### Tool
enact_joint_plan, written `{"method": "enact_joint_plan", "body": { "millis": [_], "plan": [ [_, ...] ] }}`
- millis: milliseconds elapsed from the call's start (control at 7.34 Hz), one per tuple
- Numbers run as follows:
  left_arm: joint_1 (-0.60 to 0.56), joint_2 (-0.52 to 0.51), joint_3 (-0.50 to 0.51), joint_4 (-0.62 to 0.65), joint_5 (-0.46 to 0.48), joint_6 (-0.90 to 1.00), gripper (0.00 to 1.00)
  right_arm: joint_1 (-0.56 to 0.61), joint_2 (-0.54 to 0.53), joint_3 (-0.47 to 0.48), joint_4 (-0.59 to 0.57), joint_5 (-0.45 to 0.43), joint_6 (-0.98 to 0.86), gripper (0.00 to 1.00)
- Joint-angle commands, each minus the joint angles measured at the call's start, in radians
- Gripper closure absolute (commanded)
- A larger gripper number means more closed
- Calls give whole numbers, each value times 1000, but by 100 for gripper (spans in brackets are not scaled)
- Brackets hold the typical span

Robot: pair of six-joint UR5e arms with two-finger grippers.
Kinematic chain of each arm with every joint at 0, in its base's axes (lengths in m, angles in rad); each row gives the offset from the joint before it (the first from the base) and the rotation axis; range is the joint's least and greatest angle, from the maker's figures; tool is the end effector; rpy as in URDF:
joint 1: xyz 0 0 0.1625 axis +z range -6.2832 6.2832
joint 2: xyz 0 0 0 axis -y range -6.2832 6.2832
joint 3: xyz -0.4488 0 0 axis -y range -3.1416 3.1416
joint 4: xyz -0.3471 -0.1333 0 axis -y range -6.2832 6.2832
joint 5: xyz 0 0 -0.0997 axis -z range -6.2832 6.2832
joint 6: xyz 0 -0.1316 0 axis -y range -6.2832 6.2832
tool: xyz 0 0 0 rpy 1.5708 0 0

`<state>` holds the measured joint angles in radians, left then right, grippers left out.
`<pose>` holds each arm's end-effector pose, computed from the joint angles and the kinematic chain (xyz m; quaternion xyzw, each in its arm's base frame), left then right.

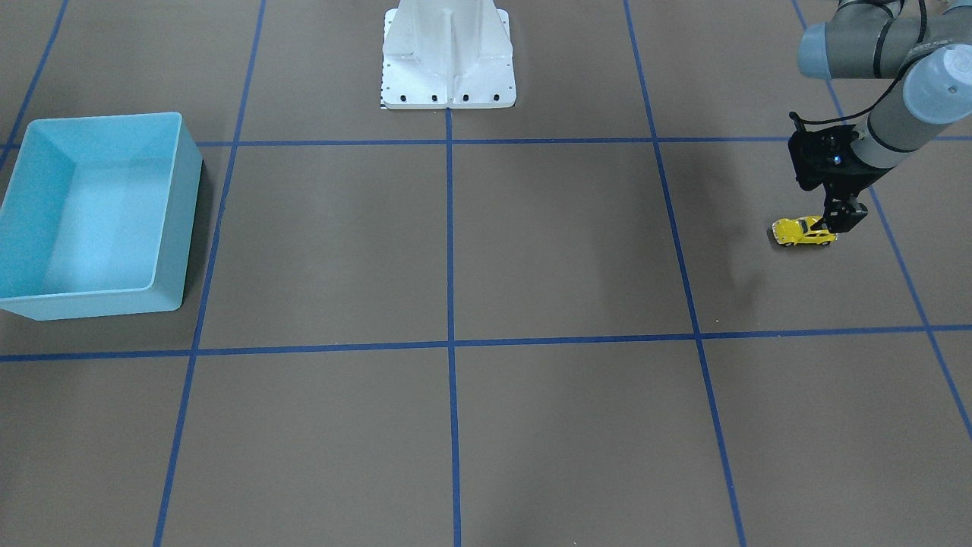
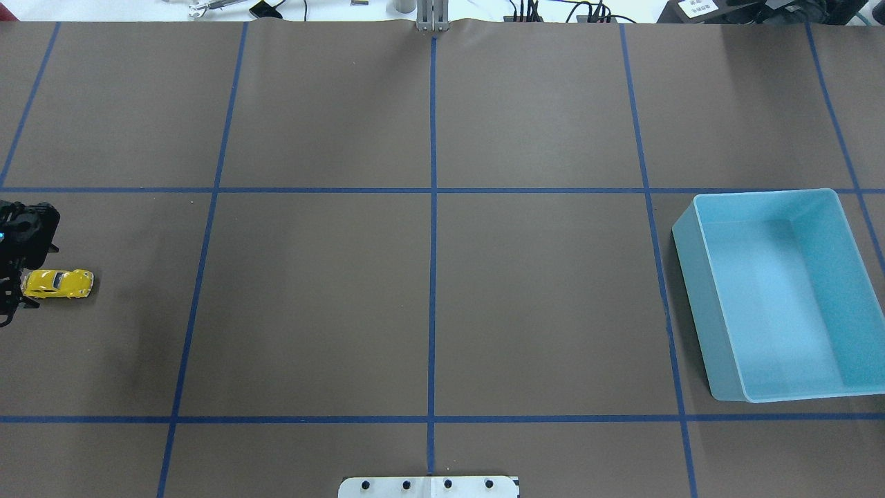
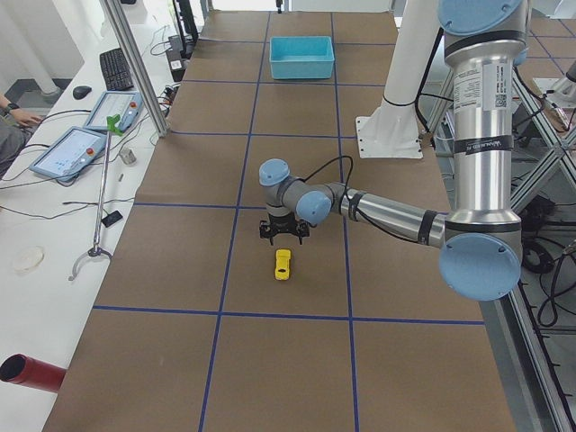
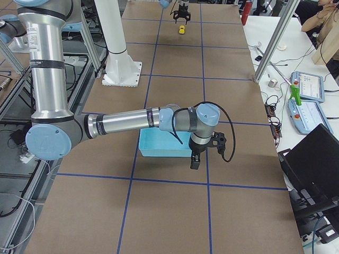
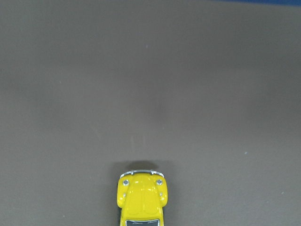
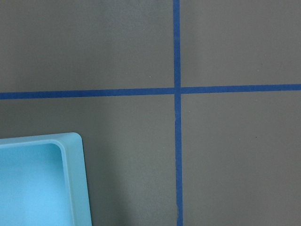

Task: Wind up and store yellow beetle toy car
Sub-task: 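Lower the left gripper onto the yellow Beetle toy car and grip it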

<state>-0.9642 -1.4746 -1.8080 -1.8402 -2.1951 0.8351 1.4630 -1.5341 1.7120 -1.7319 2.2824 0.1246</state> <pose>0.2014 -0.3892 0.6186 0.2269 0.2766 0.6620 0.6586 -0.0023 -0.4619 0.6475 -0.0326 -0.3469 0.0050 0.9373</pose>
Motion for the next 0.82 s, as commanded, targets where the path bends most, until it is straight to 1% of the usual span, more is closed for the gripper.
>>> {"method": "enact_joint_plan", "body": {
  "millis": [0, 272, 409, 681],
  "plan": [
    [1, 1, 42, -76, 3, -37, 0, -1, 0, 1, 0, 0, 0, 0],
    [1, -24, 51, -74, 17, -42, 0, -1, 0, 0, 0, 0, -2, 0],
    [2, -61, 97, -76, 15, -42, 0, -1, 0, -2, 0, 0, -2, 0],
    [2, -69, 114, -76, 15, -42, 0, 0, 0, 0, 0, 0, -2, 0]
  ]
}}
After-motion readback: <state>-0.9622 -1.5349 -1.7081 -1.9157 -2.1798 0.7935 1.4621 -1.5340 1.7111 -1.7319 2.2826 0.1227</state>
